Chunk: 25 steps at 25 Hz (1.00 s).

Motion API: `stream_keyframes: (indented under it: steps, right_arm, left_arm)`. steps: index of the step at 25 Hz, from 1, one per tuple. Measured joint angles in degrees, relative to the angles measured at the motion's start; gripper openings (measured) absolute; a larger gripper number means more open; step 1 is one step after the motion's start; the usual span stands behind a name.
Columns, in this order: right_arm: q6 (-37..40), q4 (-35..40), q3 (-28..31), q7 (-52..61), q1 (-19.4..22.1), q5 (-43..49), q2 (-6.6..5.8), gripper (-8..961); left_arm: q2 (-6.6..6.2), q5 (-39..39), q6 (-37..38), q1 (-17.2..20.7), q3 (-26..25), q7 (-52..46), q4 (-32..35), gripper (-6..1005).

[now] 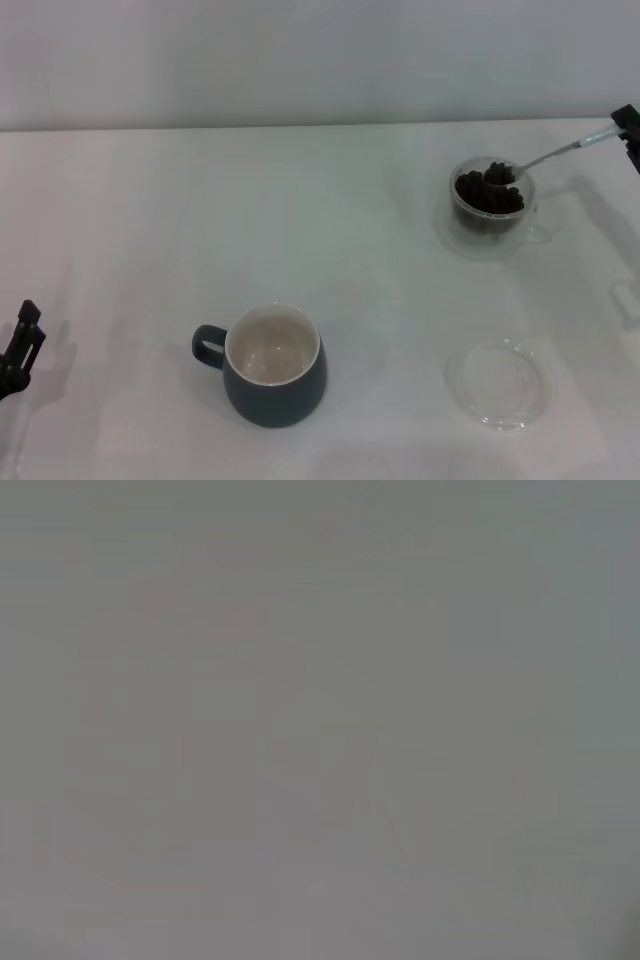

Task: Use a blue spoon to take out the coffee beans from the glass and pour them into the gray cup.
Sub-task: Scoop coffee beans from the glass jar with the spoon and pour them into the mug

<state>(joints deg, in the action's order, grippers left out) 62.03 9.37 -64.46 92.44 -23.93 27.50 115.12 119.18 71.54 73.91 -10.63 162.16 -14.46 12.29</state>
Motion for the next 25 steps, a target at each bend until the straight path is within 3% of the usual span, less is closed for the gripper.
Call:
stream_keyframes:
  steps: [5,16,25]
  right_arm:
    - [3.4,-0.2,-2.1,2.1,0.3,1.2,-0.07,161]
    - [10.7,0.2,-12.9,6.7,1.3,1.3,-0.17,162]
    - [12.4,1.8,-21.8,9.5,0.3,1.3,0.16,164]
  left_arm:
    - [0.0,0.0,0.0,0.0,0.0,0.0,-0.3,709]
    - [0.0,0.0,0.2,-0.5,0.0,0.0,-0.6,710]
    - [0.09,-0.1,0.6,-0.5,0.0,0.0,-0.6,710]
